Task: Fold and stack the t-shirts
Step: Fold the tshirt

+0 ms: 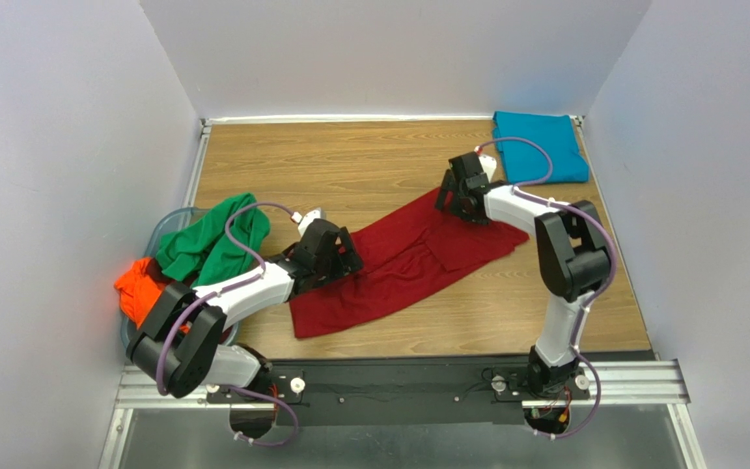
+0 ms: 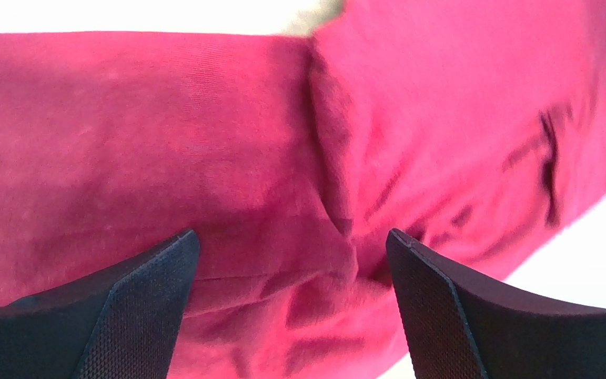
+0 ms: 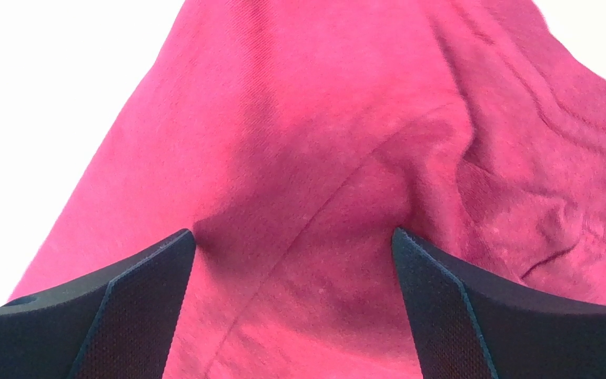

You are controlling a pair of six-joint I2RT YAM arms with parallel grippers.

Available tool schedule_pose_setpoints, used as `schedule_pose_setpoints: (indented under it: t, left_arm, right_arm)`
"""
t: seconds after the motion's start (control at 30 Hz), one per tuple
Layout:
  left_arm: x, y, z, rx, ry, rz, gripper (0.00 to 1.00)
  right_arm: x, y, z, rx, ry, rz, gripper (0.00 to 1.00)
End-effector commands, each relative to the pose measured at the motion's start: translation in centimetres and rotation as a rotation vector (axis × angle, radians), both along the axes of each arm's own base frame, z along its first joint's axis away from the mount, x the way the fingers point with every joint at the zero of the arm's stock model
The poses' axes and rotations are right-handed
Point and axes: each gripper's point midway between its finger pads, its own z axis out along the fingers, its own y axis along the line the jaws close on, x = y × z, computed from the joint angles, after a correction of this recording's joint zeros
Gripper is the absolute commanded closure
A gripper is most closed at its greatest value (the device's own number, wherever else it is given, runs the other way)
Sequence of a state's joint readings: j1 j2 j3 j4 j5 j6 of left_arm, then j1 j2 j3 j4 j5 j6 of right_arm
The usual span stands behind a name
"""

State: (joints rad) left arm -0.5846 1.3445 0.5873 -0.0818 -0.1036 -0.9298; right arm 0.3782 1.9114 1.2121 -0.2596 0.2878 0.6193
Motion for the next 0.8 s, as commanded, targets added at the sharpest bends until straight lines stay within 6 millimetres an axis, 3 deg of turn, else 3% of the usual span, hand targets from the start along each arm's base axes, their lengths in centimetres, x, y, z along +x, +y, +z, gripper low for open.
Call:
schedule_pose_setpoints:
  t: [0.0, 0.1, 0.2, 0.23, 0.27, 0.3, 0.47, 0.53, 0.57, 0.6, 0.63, 0.73, 0.77]
  left_arm:
    - [-2.3, -1.0, -0.1, -0.070, 0.055, 0.022, 0.04]
    - [-3.5, -1.6, -0.4, -0.092, 0.080, 0.016, 0.04]
    - [-4.6, -2.4, -0.3, -0.118, 0.094, 0.008, 0.05]
    - [-5.3, -3.1, -0.3, -0.123, 0.097, -0.009, 0.04]
    - [-5.7, -3.4, -0.2, -0.139, 0.105, -0.001, 0.04]
    - [-6.1, -3.7, -0.3, -0.145, 0.111, -0.005, 0.04]
    - [-8.5, -5.5, -0.8, -0.170, 0.156, -0.025, 0.05]
    - [-9.0, -6.4, -0.6, -0.182, 0.156, -0.042, 0.04]
    - [-9.3, -7.2, -0.5, -0.179, 0.154, -0.060, 0.04]
    - [-9.5, -7.7, -0.4, -0.180, 0.153, -0.074, 0.04]
    - [-9.4, -7.9, -0.3, -0.173, 0.147, -0.077, 0.05]
    - [-9.8, -9.4, 0.0, -0.170, 0.137, -0.101, 0.04]
    - [-9.6, -10.1, 0.3, -0.171, 0.130, -0.110, 0.04]
  right_arm:
    - [-0.1, 4.1, -4.9, 0.135, 0.142, 0.159, 0.00]
    - [1.0, 5.8, -5.6, 0.180, 0.154, 0.224, 0.00]
    - [2.9, 8.1, -5.0, 0.250, 0.136, 0.294, 0.00]
    - [2.9, 8.6, -6.5, 0.261, 0.165, 0.310, 0.00]
    - [4.2, 10.0, -5.5, 0.308, 0.141, 0.341, 0.00]
    - [4.2, 10.4, -7.0, 0.323, 0.168, 0.347, 0.00]
    - [8.0, 14.0, -5.6, 0.436, 0.111, 0.412, 0.00]
    - [8.6, 14.7, -6.6, 0.455, 0.118, 0.417, 0.00]
    - [9.6, 15.6, -5.6, 0.476, 0.090, 0.427, 0.00]
    - [9.3, 15.7, -6.6, 0.477, 0.109, 0.423, 0.00]
    - [10.6, 16.4, -5.7, 0.484, 0.073, 0.429, 0.00]
    - [12.7, 17.7, -5.8, 0.511, 0.034, 0.429, 0.00]
    - [12.7, 18.1, -6.9, 0.526, 0.049, 0.426, 0.00]
